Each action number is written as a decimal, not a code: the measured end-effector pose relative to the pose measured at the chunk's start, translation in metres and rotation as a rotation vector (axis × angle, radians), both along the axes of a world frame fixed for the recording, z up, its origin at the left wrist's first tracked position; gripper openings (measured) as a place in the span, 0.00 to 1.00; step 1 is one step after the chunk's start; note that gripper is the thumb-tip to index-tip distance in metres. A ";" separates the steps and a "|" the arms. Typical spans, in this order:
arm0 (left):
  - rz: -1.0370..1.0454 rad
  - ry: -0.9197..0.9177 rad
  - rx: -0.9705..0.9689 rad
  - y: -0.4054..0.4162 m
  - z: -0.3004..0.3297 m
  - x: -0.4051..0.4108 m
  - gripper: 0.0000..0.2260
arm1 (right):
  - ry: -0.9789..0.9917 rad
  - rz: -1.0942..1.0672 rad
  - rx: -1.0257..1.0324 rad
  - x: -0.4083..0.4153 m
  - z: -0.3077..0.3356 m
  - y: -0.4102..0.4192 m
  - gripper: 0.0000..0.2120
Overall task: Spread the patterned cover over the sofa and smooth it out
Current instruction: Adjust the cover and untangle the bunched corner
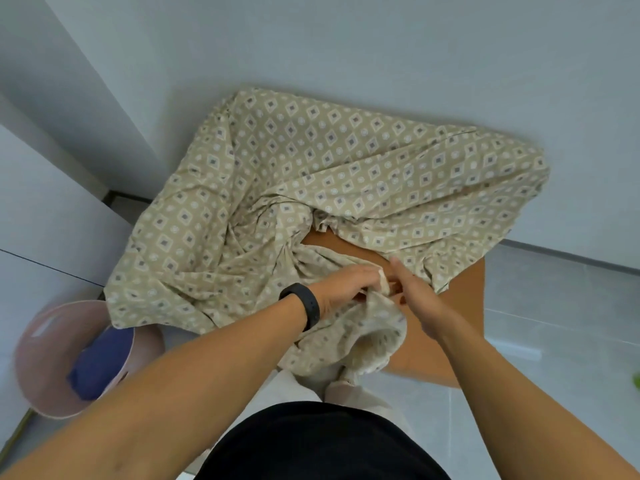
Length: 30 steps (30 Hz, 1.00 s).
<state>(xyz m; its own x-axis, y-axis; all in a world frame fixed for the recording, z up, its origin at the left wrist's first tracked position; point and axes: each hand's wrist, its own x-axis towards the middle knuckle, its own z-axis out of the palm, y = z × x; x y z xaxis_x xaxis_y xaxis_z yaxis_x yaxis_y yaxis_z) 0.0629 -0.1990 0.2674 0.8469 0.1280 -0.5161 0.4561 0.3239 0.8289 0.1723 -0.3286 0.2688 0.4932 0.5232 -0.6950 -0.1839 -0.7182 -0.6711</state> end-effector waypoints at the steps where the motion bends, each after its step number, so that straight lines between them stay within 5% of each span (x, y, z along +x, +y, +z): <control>1: -0.046 -0.029 -0.038 -0.001 0.000 -0.006 0.10 | 0.078 0.010 -0.012 -0.003 -0.001 0.007 0.25; 4: -0.063 -0.017 -0.122 0.003 -0.013 -0.021 0.02 | 0.236 -0.034 0.009 -0.012 -0.004 0.019 0.13; 7: 0.122 0.106 -0.206 0.015 -0.026 -0.034 0.06 | 0.180 -0.173 0.128 -0.022 -0.011 0.027 0.07; 11: 0.392 0.252 -0.098 0.046 -0.041 -0.033 0.13 | -0.106 -0.022 0.232 -0.043 -0.006 0.027 0.13; 13: 0.350 0.331 -0.077 0.054 -0.046 -0.031 0.18 | -0.115 0.105 0.262 -0.056 0.000 0.027 0.18; 16: 0.186 0.455 0.029 0.055 -0.049 -0.024 0.08 | -0.162 0.260 0.311 -0.062 0.001 0.024 0.21; 19: 0.190 0.515 0.074 0.055 -0.052 -0.017 0.11 | -0.133 0.265 0.327 -0.051 -0.003 0.012 0.21; 24: 0.064 0.278 -0.082 0.040 -0.038 -0.012 0.12 | -0.062 0.261 0.226 -0.019 -0.008 -0.011 0.21; 28: 0.026 0.003 -0.123 0.024 -0.017 -0.018 0.09 | -0.149 0.005 0.132 -0.003 -0.021 0.002 0.20; 30: 0.016 -0.084 -0.218 0.016 -0.014 -0.026 0.03 | 0.052 -0.055 0.119 0.008 -0.034 0.017 0.20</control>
